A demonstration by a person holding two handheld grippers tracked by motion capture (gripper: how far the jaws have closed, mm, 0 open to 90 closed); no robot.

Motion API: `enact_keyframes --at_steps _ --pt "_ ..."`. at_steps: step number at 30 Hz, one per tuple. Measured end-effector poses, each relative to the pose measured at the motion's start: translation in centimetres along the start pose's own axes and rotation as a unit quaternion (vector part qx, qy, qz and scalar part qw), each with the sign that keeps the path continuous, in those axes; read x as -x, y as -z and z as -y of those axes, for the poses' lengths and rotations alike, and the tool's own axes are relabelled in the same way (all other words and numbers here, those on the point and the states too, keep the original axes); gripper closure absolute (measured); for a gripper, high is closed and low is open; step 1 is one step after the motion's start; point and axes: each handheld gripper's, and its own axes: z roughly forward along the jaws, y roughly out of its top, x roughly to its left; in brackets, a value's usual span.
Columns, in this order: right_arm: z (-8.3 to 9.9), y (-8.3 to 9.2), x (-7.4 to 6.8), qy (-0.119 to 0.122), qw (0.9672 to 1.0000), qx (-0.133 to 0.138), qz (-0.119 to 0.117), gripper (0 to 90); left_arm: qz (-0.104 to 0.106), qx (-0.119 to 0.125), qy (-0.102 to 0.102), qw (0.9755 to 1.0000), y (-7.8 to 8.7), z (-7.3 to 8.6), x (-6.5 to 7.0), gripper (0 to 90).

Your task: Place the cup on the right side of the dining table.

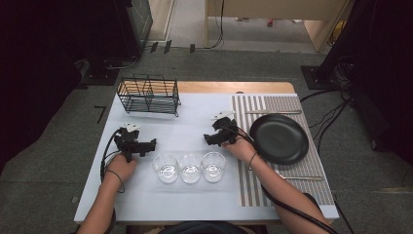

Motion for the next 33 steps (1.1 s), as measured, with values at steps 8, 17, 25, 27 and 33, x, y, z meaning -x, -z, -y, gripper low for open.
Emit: enact_keyframes --at_steps 8,17,25,27,33 --pt "-0.2 0.3 0.1 -0.003 1.0 -0.001 -0.008 14.4 0.0 0.0 0.0 1.0 0.0 0.0 0.0 0.0" --pt "-0.4 0.7 0.1 0.002 0.9998 -0.004 -0.021 14.5 0.0 0.0 0.0 1.0 0.0 0.0 0.0 0.0" --pt "-0.6 1.1 0.0 0.004 0.9996 -0.002 -0.03 14.5 0.0 0.0 0.0 1.0 0.0 0.0 0.0 0.0" --pt "-0.6 1.1 0.0 0.004 0.9995 -0.002 -0.032 14.5 0.0 0.0 0.0 1.0 0.0 0.0 0.0 0.0" --pt "-0.7 1.3 -0.2 0.007 0.9993 0.001 -0.038 14.6 0.0 0.0 0.0 1.0 0.0 0.0 0.0 0.0"
